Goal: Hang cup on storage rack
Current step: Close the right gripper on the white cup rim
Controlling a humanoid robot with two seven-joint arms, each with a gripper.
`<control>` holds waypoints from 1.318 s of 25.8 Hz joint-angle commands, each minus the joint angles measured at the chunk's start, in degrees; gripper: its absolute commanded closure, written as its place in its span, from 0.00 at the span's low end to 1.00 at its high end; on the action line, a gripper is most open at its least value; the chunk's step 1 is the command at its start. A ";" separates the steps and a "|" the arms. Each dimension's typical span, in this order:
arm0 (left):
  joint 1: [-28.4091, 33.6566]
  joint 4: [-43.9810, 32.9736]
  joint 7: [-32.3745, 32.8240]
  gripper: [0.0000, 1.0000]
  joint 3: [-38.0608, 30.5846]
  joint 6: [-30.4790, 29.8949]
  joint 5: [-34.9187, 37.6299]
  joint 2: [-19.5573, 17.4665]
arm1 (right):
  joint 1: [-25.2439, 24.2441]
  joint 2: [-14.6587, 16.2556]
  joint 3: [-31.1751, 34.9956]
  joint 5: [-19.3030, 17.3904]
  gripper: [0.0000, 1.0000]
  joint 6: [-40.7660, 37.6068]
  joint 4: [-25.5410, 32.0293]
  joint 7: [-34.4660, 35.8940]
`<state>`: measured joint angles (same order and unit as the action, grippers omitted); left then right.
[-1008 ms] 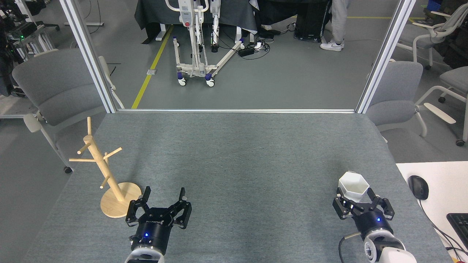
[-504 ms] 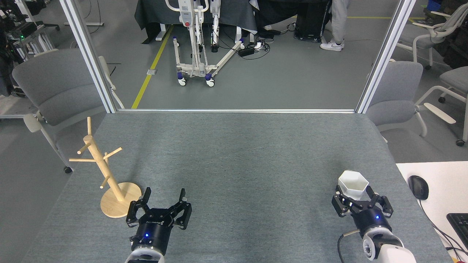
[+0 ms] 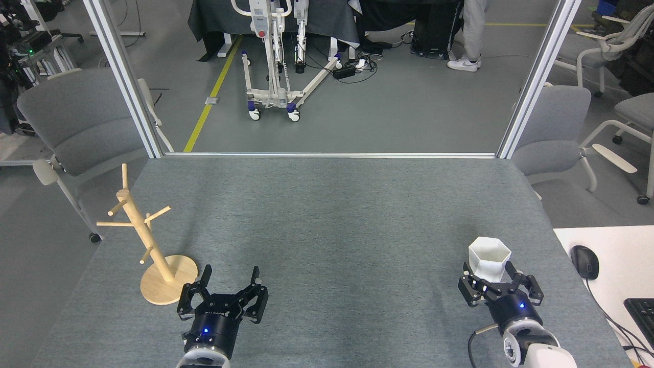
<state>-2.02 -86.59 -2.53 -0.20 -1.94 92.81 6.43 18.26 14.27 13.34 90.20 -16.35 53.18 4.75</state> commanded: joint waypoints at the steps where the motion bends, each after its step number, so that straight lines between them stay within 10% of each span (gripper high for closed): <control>1: 0.00 0.37 -0.02 0.00 0.03 0.01 0.00 -0.01 | -0.42 0.06 -1.21 -0.11 0.00 -0.34 0.53 0.61; 34: 0.88 -0.16 -0.10 0.00 -2.78 -0.08 -0.26 0.08 | -1.92 1.46 0.99 -0.29 0.00 0.27 0.88 1.93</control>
<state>-1.12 -86.73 -2.65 -2.51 -2.01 92.63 6.50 17.00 15.67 13.26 89.93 -16.05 54.05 6.74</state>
